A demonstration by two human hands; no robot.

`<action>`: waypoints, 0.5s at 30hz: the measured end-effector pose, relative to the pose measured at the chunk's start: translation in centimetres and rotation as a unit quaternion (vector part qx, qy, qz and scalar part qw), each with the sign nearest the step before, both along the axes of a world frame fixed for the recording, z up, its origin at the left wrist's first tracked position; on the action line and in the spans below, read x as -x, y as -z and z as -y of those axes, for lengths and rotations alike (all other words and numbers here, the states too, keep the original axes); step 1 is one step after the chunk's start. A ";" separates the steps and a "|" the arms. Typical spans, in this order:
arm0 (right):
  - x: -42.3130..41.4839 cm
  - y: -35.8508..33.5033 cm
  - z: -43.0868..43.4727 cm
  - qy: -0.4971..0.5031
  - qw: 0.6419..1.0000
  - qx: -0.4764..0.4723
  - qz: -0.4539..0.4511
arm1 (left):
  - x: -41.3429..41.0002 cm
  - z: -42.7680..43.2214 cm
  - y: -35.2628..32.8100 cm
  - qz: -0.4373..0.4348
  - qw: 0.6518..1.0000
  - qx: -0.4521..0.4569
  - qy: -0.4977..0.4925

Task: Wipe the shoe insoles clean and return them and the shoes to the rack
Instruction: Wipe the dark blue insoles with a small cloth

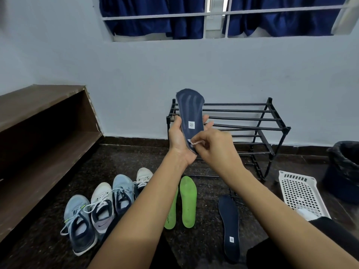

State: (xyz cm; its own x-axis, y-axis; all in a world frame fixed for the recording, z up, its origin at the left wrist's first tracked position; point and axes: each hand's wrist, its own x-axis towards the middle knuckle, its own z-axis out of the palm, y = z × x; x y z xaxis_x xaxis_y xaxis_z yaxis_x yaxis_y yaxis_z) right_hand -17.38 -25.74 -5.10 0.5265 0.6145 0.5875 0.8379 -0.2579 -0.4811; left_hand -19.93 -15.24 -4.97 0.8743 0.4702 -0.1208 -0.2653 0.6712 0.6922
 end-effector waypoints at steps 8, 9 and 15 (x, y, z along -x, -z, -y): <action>-1.6 0.2 0.0 0.083 0.992 -0.005 0.090 | -0.2 2.3 0.3 -0.020 0.999 -0.021 0.034; -1.7 0.1 0.1 0.093 0.991 -0.008 0.093 | -0.2 2.5 0.2 -0.019 0.999 -0.022 0.038; -0.9 -0.6 0.4 0.103 0.994 0.033 0.015 | -0.4 1.8 0.2 -0.032 0.999 -0.012 0.030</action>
